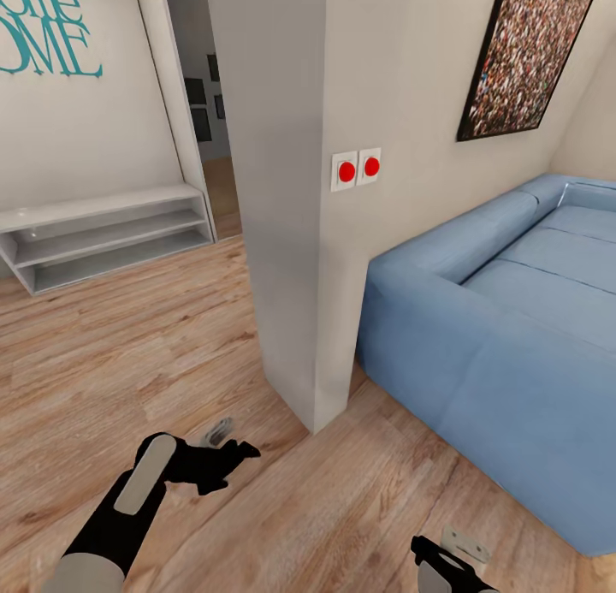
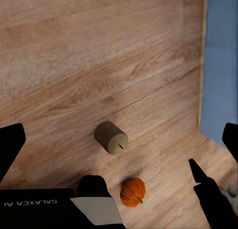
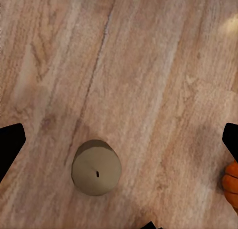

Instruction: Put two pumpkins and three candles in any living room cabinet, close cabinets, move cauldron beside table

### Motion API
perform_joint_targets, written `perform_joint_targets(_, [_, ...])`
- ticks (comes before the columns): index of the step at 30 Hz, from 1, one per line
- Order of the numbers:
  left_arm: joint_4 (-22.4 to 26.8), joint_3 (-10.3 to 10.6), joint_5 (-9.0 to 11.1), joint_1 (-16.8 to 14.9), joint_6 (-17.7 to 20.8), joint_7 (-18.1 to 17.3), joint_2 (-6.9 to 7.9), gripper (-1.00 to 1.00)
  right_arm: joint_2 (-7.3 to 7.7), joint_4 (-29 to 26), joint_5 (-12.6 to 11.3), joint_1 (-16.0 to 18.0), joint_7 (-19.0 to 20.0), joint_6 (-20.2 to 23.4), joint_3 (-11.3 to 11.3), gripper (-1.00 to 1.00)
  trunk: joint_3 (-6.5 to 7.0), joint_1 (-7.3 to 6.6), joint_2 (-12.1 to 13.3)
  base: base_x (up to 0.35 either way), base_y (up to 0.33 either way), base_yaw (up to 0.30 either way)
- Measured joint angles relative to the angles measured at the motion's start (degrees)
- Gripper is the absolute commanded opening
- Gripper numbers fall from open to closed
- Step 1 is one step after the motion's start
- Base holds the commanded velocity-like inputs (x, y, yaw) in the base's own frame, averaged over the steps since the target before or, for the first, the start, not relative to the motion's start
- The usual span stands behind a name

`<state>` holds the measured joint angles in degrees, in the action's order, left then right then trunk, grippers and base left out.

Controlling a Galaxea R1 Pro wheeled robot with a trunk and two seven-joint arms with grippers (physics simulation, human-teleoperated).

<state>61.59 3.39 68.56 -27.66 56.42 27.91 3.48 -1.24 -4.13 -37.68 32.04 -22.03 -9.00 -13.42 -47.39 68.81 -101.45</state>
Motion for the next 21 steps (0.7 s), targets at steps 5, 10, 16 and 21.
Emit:
perform_joint_targets(5, [0.13, 0.18, 11.01, 0.00, 0.30, -0.08, 5.79, 1.00, -0.09, -0.01, 2.33, -0.02, 3.24, 1.08, -1.72, 1.00, -0.90, 1.10, -2.01, 0.000, 0.000, 0.000])
perform_joint_targets(10, [0.27, 0.83, 20.05, 0.07, 0.52, -4.05, 11.26, 1.00, -0.22, -0.01, 5.40, -0.06, 3.89, 2.97, -3.40, 1.00, -1.80, 2.20, -4.01, 0.000, 0.000, 0.000])
perform_joint_targets(16, [-0.54, 1.03, 21.99, 0.34, 0.55, -10.46, 13.81, 1.00, -0.16, -0.02, 5.84, -0.08, 4.01, 3.41, -3.67, 1.00, -2.87, 3.52, -6.42, 0.000, 0.000, 0.000])
perform_joint_targets(21, [-0.57, 1.00, 22.40, 0.37, 0.54, -11.30, 13.94, 1.00, -0.16, -0.02, 5.90, -0.08, 4.07, 3.42, -3.68, 1.00, -3.77, 4.61, -8.42, 0.000, 0.000, 0.000])
